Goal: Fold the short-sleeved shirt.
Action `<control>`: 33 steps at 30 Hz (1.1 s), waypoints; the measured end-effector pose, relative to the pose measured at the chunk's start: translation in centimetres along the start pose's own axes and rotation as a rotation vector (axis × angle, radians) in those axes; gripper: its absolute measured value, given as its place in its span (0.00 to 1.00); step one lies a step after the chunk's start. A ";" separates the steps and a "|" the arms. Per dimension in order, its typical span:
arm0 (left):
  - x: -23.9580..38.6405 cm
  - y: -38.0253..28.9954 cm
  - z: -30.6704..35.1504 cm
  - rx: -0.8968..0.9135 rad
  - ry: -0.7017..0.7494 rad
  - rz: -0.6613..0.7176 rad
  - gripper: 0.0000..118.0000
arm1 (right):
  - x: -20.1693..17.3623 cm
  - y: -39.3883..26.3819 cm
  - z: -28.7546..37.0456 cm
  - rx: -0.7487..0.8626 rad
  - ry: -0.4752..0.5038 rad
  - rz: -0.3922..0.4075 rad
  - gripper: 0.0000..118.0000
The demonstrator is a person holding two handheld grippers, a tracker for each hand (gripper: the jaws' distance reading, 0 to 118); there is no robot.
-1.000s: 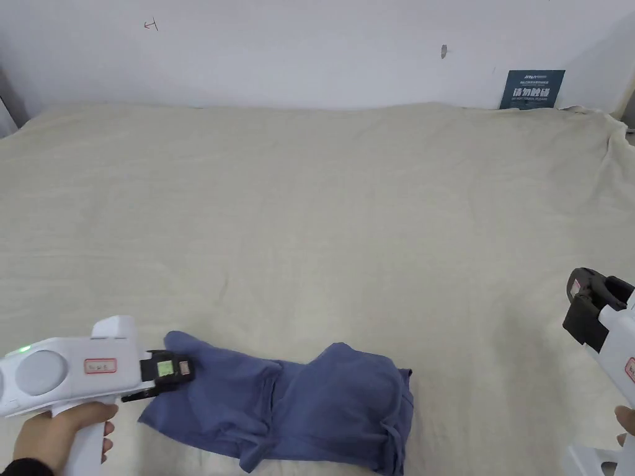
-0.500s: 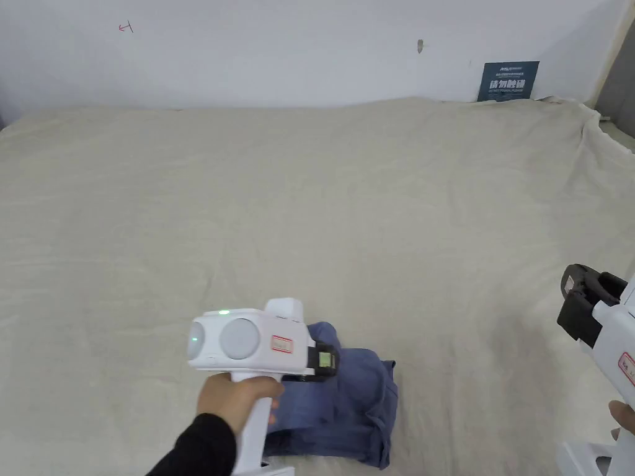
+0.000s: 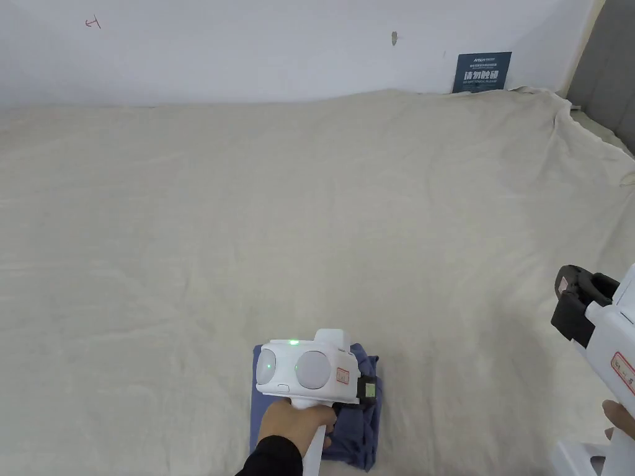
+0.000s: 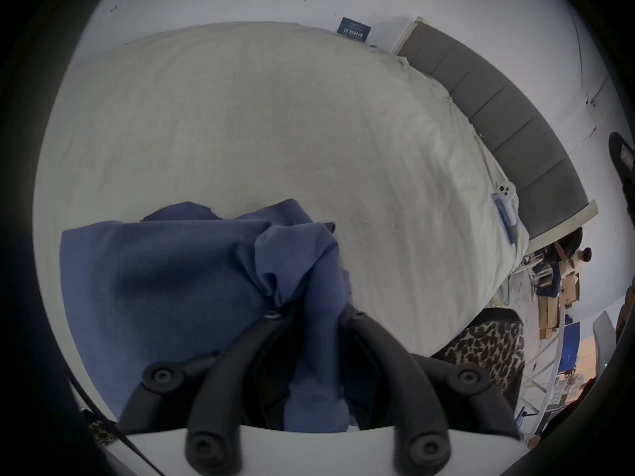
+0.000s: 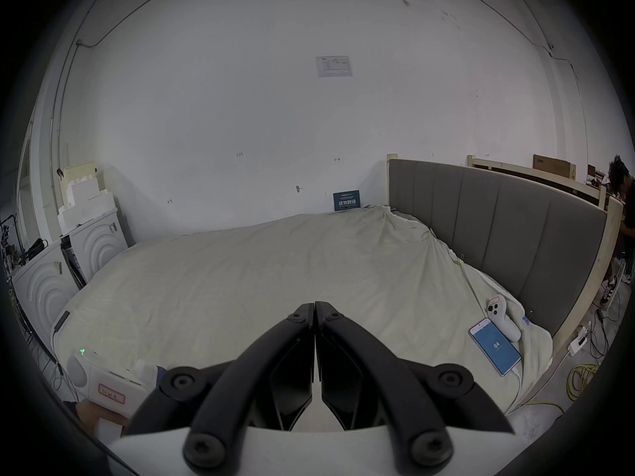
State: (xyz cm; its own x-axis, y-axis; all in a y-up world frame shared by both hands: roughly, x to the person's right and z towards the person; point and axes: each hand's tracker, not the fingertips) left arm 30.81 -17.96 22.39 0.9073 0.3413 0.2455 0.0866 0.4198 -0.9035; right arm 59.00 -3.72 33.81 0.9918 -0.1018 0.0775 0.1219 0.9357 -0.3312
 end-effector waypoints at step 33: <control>-2.8 -4.9 4.3 0.442 0.080 -0.138 0.00 | -0.9 0.8 0.9 0.017 0.012 0.002 0.00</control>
State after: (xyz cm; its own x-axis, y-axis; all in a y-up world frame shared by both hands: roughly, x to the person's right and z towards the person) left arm 26.11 -17.38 27.66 0.9298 0.1987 0.3098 0.0411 0.7806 -0.6237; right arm 58.21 -2.62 34.32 0.9925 -0.1037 0.0651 0.1190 0.9416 -0.3149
